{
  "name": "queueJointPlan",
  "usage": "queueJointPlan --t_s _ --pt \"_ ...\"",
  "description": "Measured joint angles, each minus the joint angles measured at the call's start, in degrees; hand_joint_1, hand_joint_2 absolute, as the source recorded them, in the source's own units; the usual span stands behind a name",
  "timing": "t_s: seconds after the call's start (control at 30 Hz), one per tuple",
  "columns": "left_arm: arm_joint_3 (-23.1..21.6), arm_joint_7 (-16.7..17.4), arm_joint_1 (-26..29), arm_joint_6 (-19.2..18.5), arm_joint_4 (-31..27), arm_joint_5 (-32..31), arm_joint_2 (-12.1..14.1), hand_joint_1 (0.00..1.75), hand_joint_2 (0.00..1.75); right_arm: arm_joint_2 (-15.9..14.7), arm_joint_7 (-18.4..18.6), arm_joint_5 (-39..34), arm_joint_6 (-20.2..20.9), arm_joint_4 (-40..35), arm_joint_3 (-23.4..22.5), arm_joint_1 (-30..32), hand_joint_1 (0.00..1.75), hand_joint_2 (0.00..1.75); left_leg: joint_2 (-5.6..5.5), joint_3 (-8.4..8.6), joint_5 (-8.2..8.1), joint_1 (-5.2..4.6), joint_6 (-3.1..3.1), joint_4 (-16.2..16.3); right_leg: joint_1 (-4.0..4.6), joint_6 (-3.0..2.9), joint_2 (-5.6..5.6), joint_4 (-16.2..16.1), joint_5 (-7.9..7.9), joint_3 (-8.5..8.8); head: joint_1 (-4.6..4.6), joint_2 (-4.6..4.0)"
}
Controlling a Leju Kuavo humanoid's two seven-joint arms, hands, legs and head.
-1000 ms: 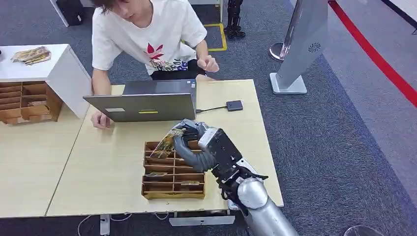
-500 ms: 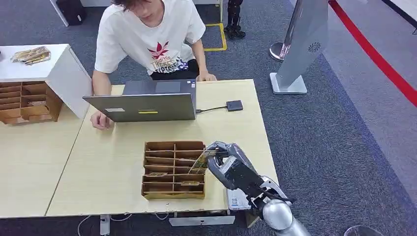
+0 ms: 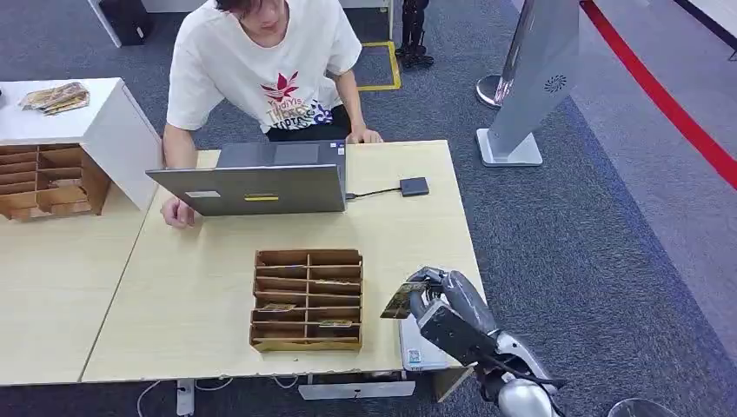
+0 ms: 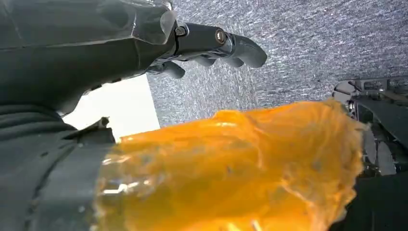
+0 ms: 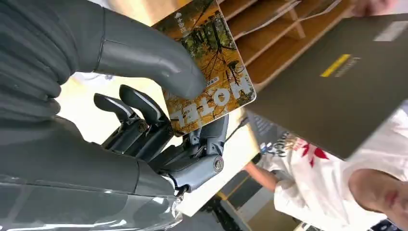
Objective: Pass the card to the sensor for recognition and then transmit it.
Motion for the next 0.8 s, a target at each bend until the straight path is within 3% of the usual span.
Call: queueJointPlan --t_s 0.33,0.8 --pt "0.00 0.31 -0.02 -0.37 0.00 -0.37 0.00 0.00 0.00 -1.99 4.06 13.08 -0.13 1.22 3.04 -2.33 1.75 1.75 0.00 0.00 0.00 0.00 0.00 0.00 0.00 0.00 0.00 0.00 0.00 0.01 -0.02 0.00" --pt "0.02 0.72 -0.03 -0.63 0.00 -0.55 0.00 0.00 0.00 -2.64 7.91 19.56 -1.05 4.11 6.89 -5.37 1.75 1.75 0.00 -0.01 0.00 0.00 0.00 0.00 0.00 0.00 0.00 0.00 0.00 0.01 0.00 0.00"
